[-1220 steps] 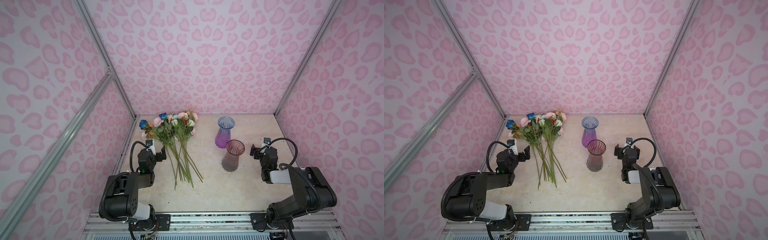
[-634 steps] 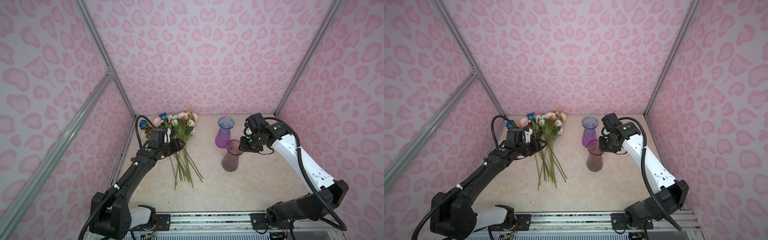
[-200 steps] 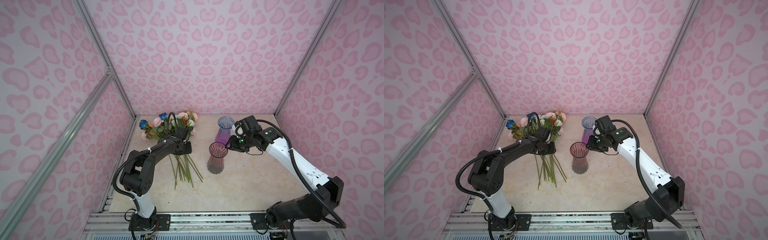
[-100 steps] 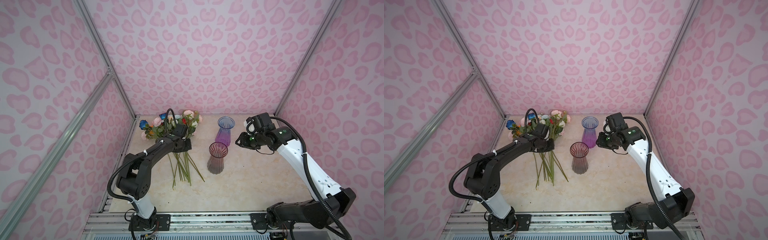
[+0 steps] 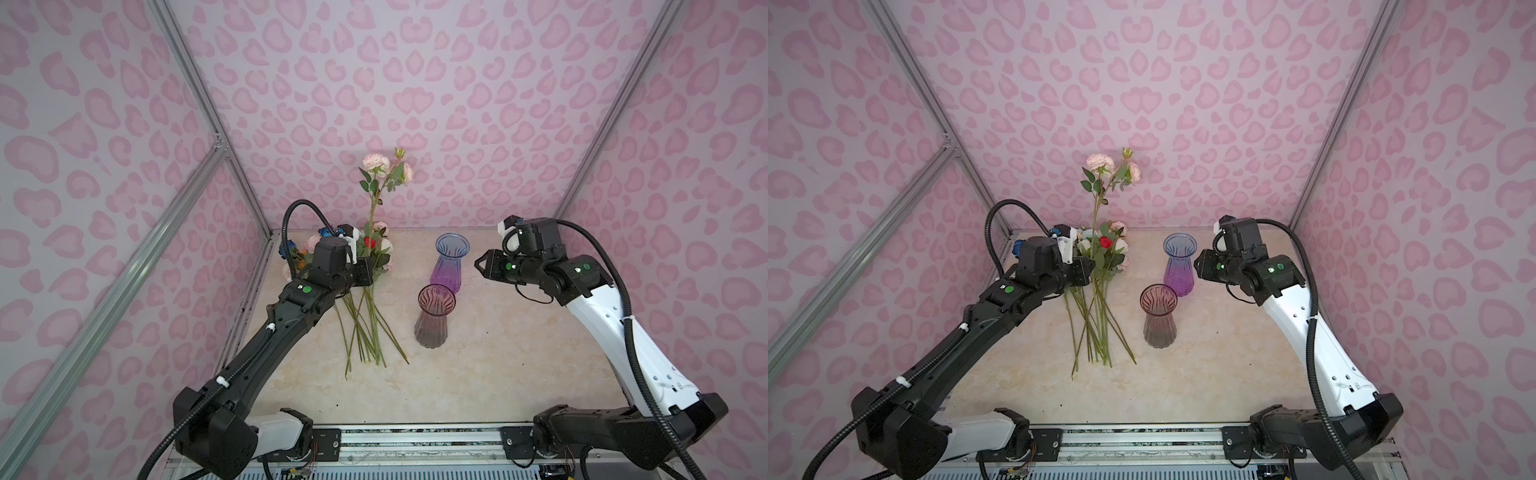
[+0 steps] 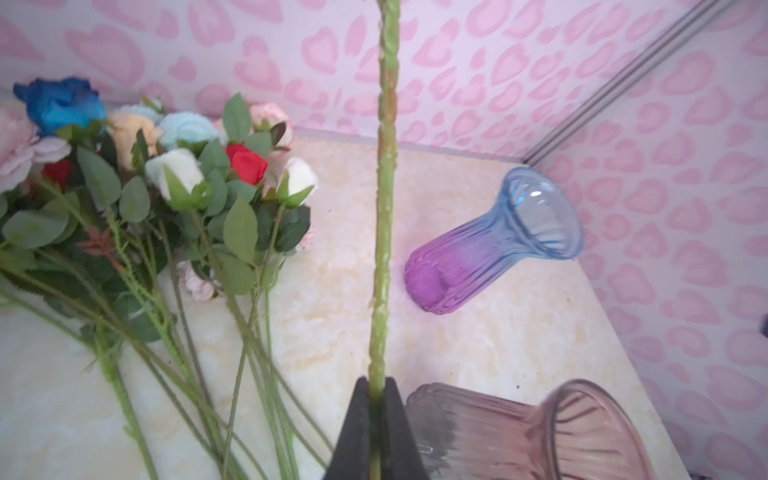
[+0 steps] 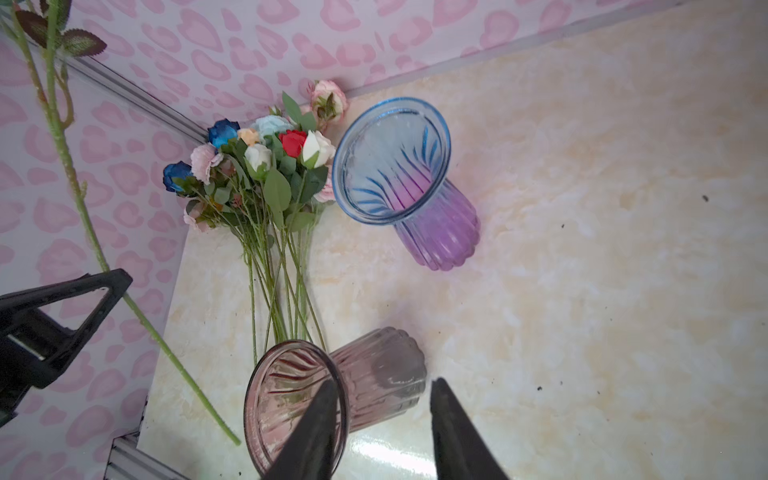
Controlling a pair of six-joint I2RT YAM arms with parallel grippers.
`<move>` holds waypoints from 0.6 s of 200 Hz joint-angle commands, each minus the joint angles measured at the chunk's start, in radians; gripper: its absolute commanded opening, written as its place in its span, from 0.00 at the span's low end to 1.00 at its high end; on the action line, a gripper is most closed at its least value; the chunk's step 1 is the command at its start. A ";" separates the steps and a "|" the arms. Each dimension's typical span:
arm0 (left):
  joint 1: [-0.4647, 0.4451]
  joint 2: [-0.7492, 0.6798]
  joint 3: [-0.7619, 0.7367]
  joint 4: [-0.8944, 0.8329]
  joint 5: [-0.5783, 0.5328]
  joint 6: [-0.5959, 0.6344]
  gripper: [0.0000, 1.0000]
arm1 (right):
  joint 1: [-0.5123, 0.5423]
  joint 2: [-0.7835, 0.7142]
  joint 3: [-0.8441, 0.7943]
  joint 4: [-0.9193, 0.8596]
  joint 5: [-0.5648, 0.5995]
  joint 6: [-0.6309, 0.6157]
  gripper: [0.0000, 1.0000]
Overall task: Arrange the flowers into the vase
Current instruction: 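Lift the pink rose upright with left gripper while right gripper rises, then grasp the rose stem with right gripper above the left gripper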
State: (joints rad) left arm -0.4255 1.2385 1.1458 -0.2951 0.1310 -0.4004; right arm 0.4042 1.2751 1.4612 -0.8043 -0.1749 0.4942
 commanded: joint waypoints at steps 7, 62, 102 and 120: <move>-0.002 -0.128 -0.098 0.277 0.129 0.053 0.03 | 0.149 -0.101 -0.092 0.241 0.377 -0.131 0.45; -0.022 -0.232 -0.054 0.278 0.245 0.123 0.03 | 0.194 -0.003 0.117 0.272 -0.033 -0.180 0.50; -0.045 -0.252 -0.042 0.265 0.265 0.111 0.03 | 0.330 0.077 0.197 0.448 -0.206 -0.195 0.55; -0.050 -0.252 -0.046 0.269 0.267 0.092 0.03 | 0.353 0.133 0.225 0.548 -0.322 -0.138 0.57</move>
State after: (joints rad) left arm -0.4713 0.9932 1.0966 -0.0715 0.3740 -0.2958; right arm 0.7322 1.3560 1.6585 -0.4381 -0.3099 0.3191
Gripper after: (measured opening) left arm 0.068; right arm 0.559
